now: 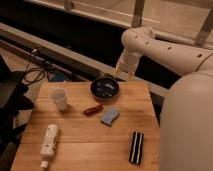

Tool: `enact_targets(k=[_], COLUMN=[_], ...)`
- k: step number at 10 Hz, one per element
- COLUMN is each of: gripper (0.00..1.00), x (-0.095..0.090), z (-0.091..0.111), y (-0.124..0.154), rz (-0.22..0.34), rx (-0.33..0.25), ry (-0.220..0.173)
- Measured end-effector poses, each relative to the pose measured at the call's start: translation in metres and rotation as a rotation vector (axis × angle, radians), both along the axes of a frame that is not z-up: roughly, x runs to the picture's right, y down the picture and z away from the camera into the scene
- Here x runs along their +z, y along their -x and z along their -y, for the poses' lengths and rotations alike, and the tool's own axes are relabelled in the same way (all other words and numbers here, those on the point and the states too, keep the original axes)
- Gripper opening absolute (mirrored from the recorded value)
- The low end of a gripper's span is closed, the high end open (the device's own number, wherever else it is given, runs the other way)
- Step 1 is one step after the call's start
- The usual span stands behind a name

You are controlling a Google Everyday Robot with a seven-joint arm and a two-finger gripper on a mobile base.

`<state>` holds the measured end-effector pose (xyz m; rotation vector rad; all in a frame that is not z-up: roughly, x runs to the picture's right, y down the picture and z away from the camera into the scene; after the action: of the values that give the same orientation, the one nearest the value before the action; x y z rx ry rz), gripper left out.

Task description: Push the ceramic bowl across the table

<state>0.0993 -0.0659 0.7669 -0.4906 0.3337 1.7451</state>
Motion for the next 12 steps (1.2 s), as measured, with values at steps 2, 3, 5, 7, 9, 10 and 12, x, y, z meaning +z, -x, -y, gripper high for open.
enact_targets(k=[2,3,5,7,9,10,12], gripper=[0.37,0.27,0.18,0.18,0.18,0.18,0.18], x=[0.007,0.009,0.011,0.017,0.024,0.025,0.030], z=[0.008,0.012,0.014,0.016,0.014,0.013,0.013], y=[0.001,0.005,0.004,0.008,0.009,0.008,0.013], rz=[0.000,0.004,0.001,0.004,0.000,-0.002,-0.002], rx=[-0.001,-0.002,0.000,0.005,0.022,0.026,0.037], ry=[-0.005,-0.008,-0.007,0.000,-0.001,0.000,0.004])
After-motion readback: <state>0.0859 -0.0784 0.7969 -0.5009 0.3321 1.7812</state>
